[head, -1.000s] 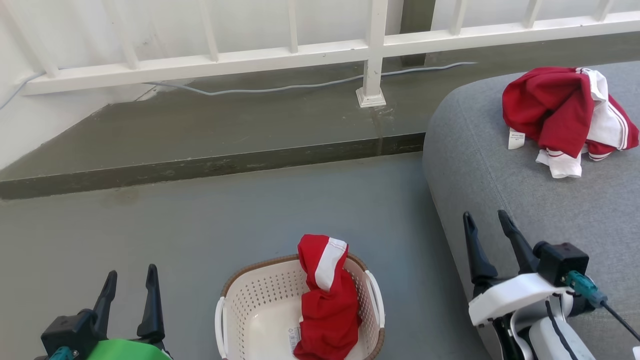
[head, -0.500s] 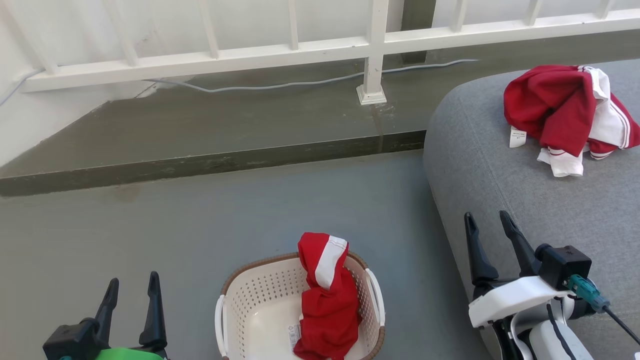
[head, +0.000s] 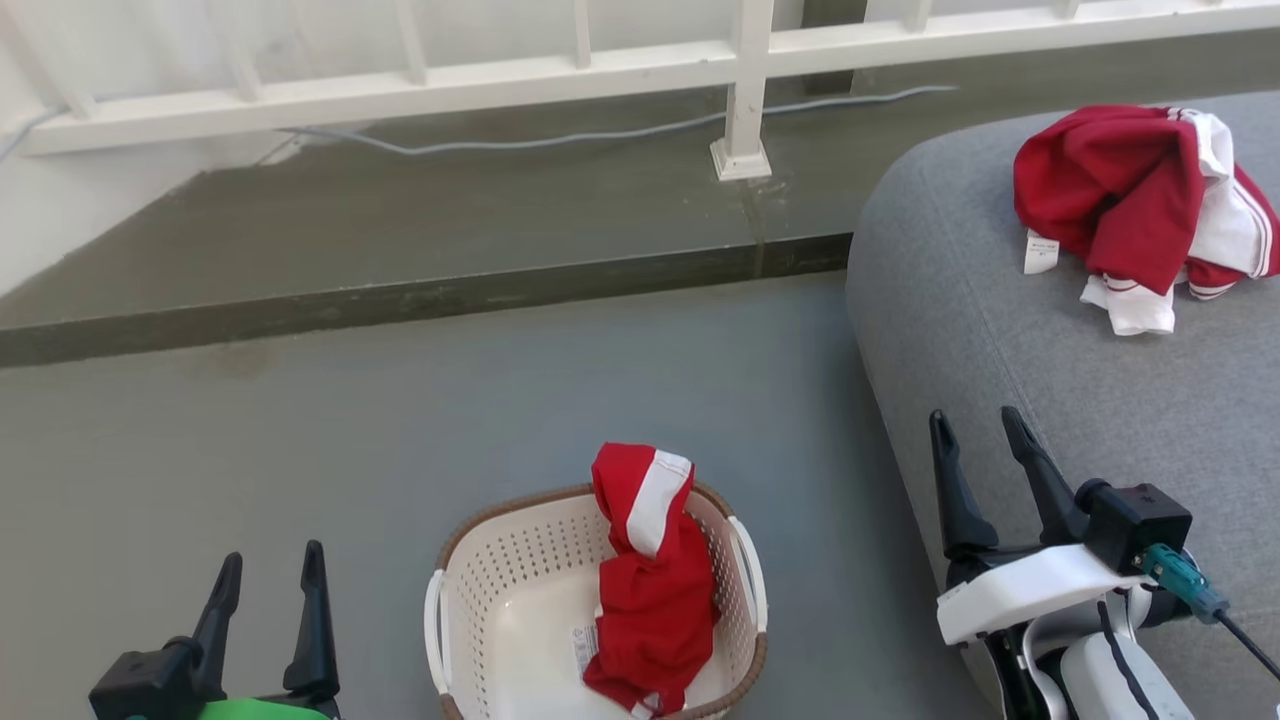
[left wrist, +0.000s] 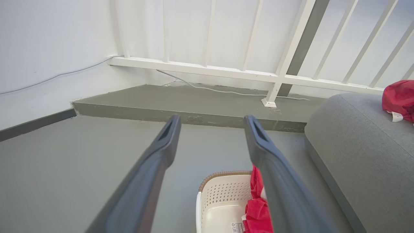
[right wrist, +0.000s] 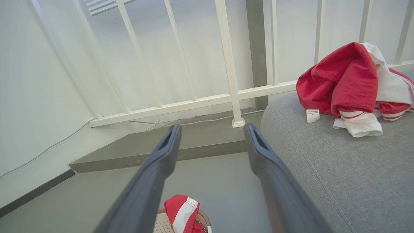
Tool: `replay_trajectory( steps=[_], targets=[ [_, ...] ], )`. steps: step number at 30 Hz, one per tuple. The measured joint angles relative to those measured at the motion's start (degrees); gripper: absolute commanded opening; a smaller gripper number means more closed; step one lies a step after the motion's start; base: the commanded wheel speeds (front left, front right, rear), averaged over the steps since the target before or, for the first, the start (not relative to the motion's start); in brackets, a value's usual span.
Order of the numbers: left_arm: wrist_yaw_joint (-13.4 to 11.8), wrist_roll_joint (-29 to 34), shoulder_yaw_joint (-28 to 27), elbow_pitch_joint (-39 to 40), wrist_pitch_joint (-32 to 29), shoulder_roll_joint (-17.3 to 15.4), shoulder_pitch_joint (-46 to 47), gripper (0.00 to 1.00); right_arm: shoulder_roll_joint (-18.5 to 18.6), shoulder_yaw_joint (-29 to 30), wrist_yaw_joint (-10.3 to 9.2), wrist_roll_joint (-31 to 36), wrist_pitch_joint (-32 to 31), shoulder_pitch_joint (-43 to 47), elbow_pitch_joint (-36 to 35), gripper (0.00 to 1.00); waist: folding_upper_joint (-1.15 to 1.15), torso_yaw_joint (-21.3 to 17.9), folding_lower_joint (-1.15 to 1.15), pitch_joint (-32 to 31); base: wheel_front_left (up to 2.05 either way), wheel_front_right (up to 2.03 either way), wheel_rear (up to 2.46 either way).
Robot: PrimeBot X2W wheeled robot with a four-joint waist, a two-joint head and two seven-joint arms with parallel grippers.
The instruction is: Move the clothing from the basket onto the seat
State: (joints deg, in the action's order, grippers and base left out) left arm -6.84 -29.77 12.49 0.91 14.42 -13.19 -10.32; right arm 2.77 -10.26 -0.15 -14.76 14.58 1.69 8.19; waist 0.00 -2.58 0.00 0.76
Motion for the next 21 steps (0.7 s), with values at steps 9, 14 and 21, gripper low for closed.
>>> replay_trajectory(
  steps=[9, 14, 21],
  targets=[
    [0.82, 2.56, 2.60, 0.53, -1.56, -0.79, 3.20, 1.00, 0.36, 0.98, -0.05, 0.32, 0.00, -4.42, -3.12, 1.00, 0.00, -0.31, 0.00, 5.27, 0.00, 0.00, 0.00],
    [1.67, 3.13, 4.35, -0.67, -3.59, -0.89, 8.10, 1.00, 0.73, 1.90, -0.44, 0.73, 0.00, -7.85, -4.86, 1.00, 0.00, -0.69, 0.00, 8.97, 0.00, 0.00, 0.00],
    [3.83, 3.83, 7.50, -5.15, -7.16, -0.86, 14.77, 1.00, 0.81, 2.90, -0.46, 1.09, 0.00, -13.27, -7.58, 1.00, 0.00, -1.81, 0.00, 14.38, 0.00, 0.00, 0.00]
  ],
)
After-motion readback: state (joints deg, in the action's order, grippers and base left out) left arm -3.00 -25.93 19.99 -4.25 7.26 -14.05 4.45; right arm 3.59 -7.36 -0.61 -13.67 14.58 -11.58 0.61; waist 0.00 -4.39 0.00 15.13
